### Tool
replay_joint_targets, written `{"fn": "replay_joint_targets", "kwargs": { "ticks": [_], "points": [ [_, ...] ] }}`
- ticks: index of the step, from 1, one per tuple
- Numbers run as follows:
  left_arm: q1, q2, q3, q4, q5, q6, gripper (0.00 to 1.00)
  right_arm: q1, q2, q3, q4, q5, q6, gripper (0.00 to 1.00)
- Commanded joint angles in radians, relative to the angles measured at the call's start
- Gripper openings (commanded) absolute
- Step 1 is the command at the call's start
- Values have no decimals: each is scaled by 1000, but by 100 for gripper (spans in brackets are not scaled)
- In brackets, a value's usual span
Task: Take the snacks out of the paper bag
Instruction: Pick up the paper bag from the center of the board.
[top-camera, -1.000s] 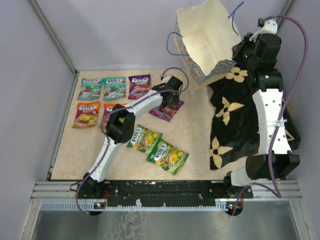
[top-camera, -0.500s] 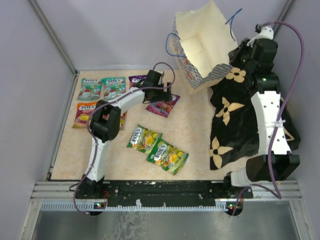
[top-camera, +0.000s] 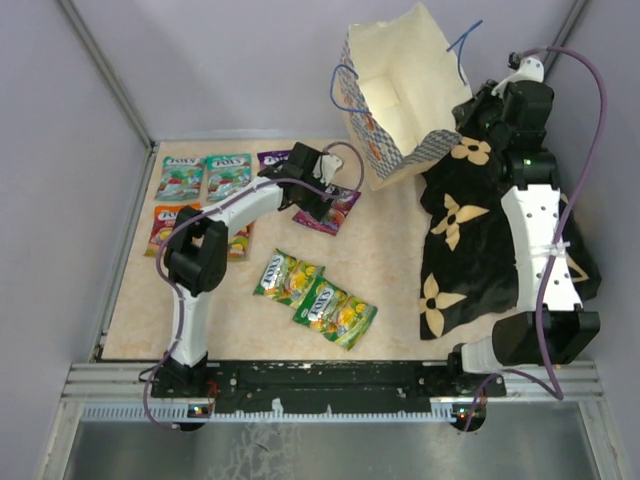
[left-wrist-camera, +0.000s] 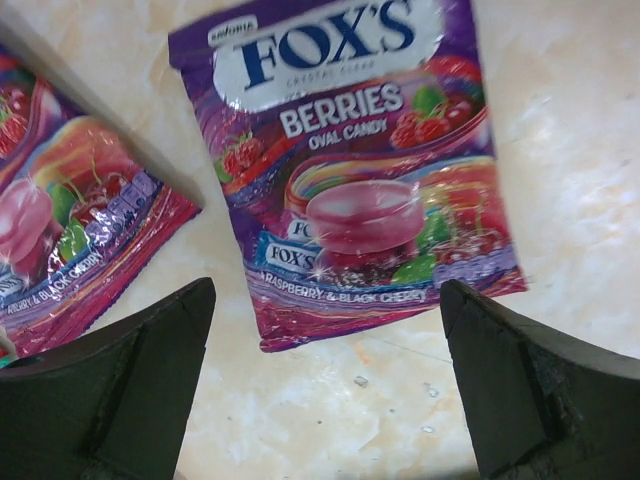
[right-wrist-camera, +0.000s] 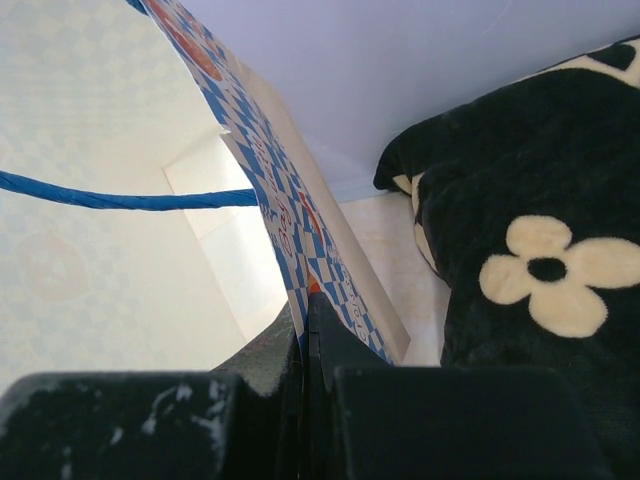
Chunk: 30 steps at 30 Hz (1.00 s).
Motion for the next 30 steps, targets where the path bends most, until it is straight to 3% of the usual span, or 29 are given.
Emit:
{"fn": "replay_joint_targets", "kwargs": {
  "ticks": [1,7,14,18,23,30],
  "points": [
    [4,43,-22,-19,-53,74,100,-9,-66,0,58,-7,8,0],
    [4,64,-73,105,42,77,100,-9,-66,0,56,-4,8,0],
    [4,148,-1,154,184,-65,100,-9,-83,-19,75,54,52,0],
    [4,230,67,145,157,-166,100,-19,-101,-30,83,87,70,0],
    [21,301,173,99,12,-295,100,-35,-111,-46,86,121,94,0],
    [72,338,265,100,17,-384,100,-60,-101,-97,121,122,144,0]
  ]
}}
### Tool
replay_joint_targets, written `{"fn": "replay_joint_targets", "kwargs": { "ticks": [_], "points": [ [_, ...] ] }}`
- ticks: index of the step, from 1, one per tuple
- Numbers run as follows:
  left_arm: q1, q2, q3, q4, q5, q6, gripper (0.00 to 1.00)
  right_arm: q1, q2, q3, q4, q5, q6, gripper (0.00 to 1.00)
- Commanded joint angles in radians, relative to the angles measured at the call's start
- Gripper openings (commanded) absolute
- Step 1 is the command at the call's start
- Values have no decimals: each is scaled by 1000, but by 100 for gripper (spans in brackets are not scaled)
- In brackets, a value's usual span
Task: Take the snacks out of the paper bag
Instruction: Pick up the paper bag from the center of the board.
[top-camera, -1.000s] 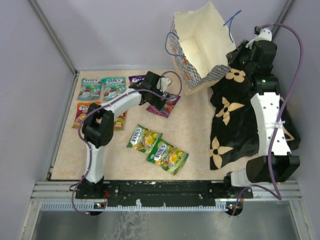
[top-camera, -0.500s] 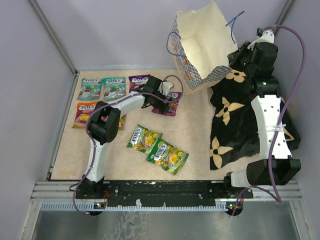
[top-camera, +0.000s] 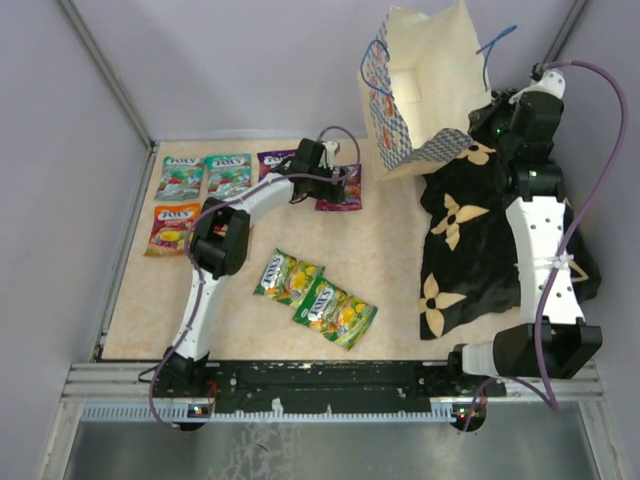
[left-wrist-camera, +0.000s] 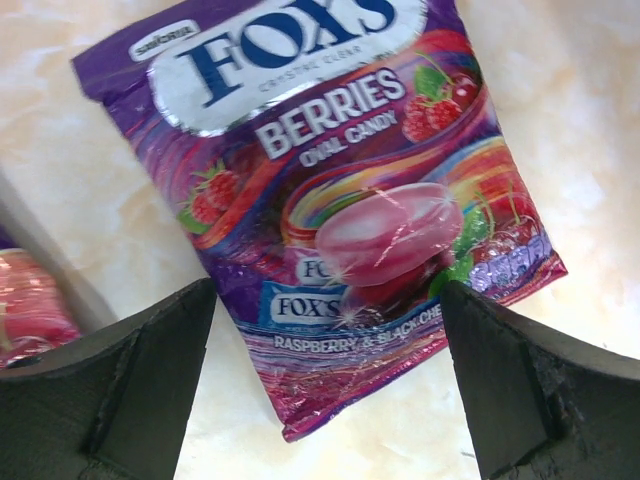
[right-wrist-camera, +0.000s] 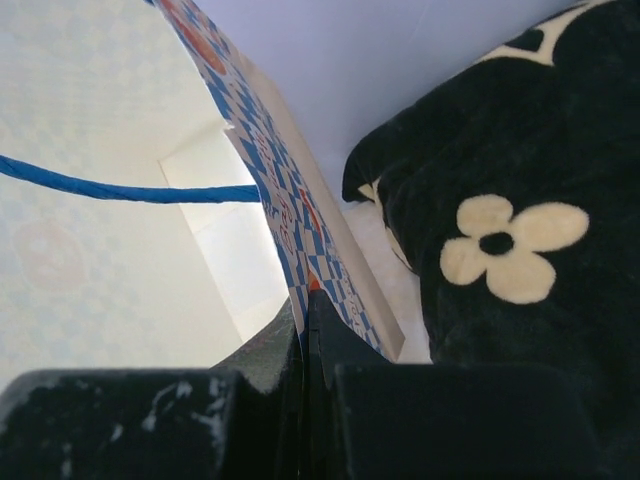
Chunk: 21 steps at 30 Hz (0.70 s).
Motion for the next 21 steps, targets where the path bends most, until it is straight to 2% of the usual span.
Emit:
{"fn": "replay_joint_targets", "kwargs": {
  "ticks": [1,11,17,21],
  "points": [
    [42,65,60,-51,-32,-72,100,-29,-26,-27,96,-3,55,0],
    [76,159,215,-98,-37,-54,100,-34,-5,-35,105,-89,66,0],
    [75,130,183,-80,-11,-70,100,-34,3,-40,108,-104,65,0],
    [76,47,100,-30,20,-72,100,-35,24,-40,112,-132,66,0]
  ]
}}
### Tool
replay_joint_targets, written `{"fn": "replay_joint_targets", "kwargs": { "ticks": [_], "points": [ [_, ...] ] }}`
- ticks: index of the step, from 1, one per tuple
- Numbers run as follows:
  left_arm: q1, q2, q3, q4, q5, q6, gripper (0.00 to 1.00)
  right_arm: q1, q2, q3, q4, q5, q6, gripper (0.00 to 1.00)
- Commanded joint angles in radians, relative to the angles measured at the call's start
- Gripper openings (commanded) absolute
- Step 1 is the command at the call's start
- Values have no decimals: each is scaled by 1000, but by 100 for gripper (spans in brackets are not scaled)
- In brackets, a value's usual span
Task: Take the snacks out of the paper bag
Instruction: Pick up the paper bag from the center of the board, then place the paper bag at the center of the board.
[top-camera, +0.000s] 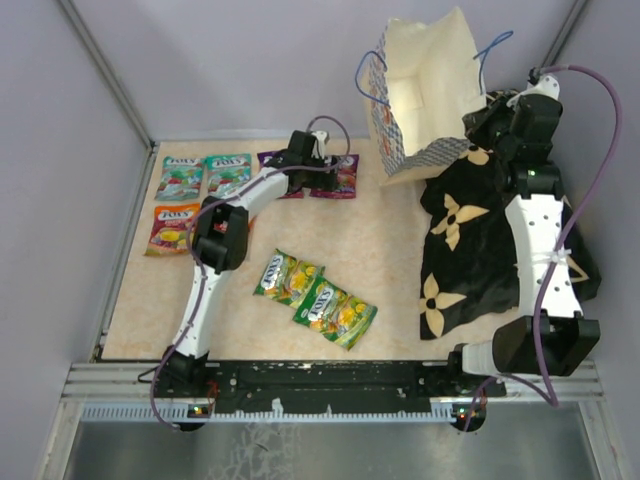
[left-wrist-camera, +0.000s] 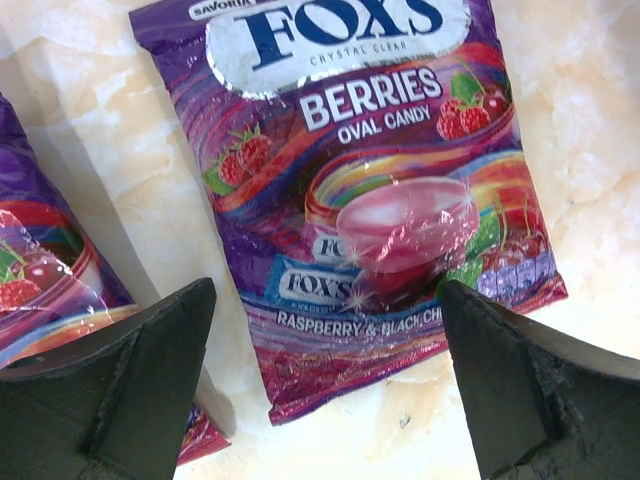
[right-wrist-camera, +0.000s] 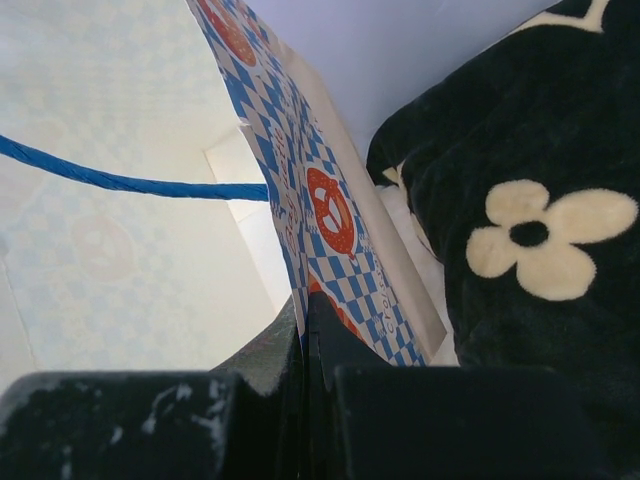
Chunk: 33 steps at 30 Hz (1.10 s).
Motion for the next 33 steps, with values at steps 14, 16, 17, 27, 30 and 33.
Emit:
{"fn": "replay_joint_targets", "kwargs": {
  "ticks": [14,16,17,27,30,33],
  "points": [
    [29,-422,-278,56,66,19,100,8,193,-56,181,-100,63,0],
    [37,-470,-329,68,65,15,100,15,219,-56,169,-62,68,0],
    [41,-493,-352,75,64,12,100,16,229,-58,163,-38,74,0],
    [96,-685,-577,103,60,-47,100,99,245,-50,92,236,124,0],
    [109,-726,-627,102,58,-63,100,142,236,-45,72,310,152,0],
    [116,-776,-689,113,47,-71,100,174,238,-39,31,396,187,0]
  ]
}}
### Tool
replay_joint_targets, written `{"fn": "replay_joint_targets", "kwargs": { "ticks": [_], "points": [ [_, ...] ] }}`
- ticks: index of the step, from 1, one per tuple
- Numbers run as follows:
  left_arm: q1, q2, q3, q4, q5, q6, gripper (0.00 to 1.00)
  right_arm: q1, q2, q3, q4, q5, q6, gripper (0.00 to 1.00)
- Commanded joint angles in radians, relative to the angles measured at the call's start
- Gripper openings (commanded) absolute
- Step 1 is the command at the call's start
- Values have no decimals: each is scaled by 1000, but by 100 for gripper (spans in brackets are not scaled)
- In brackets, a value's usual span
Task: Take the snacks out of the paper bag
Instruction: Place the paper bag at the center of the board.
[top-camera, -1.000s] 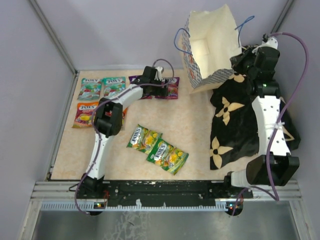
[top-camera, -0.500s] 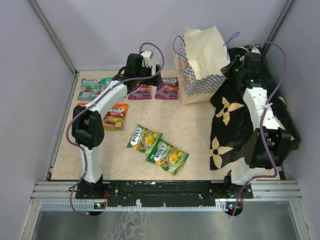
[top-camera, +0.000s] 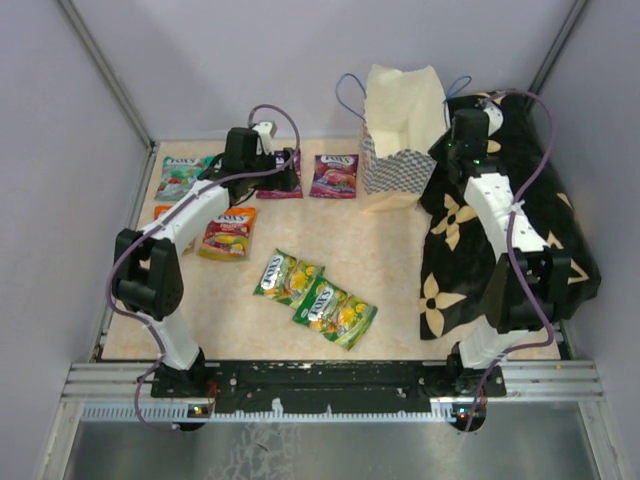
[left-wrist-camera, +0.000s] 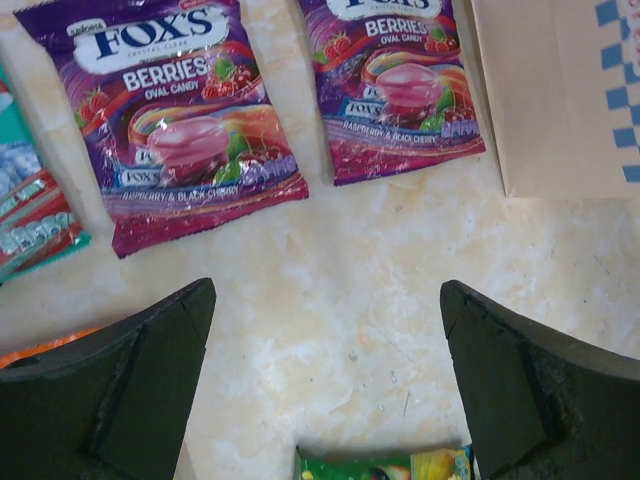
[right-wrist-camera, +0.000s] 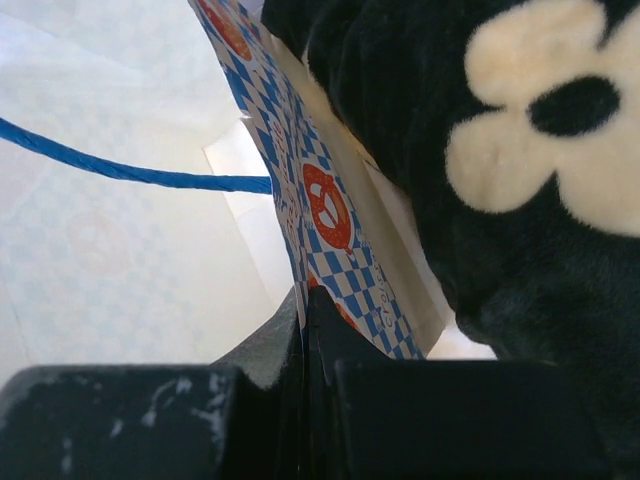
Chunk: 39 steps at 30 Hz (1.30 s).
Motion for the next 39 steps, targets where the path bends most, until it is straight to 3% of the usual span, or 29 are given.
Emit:
{"fn": "replay_joint_targets", "kwargs": {
  "ticks": [1,5,12,23,30,31,34,35,39],
  "points": [
    [15,-110,-79,35,-8,-29,100,52,-28,53,-64,203,69,0],
    [36,-162,-146,54,-12,-56,100,97,-20,61,-139,341,156,0],
    [59,-193,-190,67,31,-87,100,134,-9,74,-199,415,271,0],
    [71,-202,-219,67,60,-81,100,130,103,170,-158,359,127,0],
    [73,-204,-224,52,65,-57,100,115,70,185,-95,293,16,26],
    [73,-204,-223,49,66,-58,100,113,66,193,-89,280,-4,36],
    [73,-208,-222,43,78,-56,100,111,61,236,-91,218,-82,87],
    [73,-210,-221,38,80,-54,100,111,61,258,-108,207,-101,97],
    [73,-238,-224,19,83,-49,100,101,36,310,-126,134,-171,99]
  ]
}}
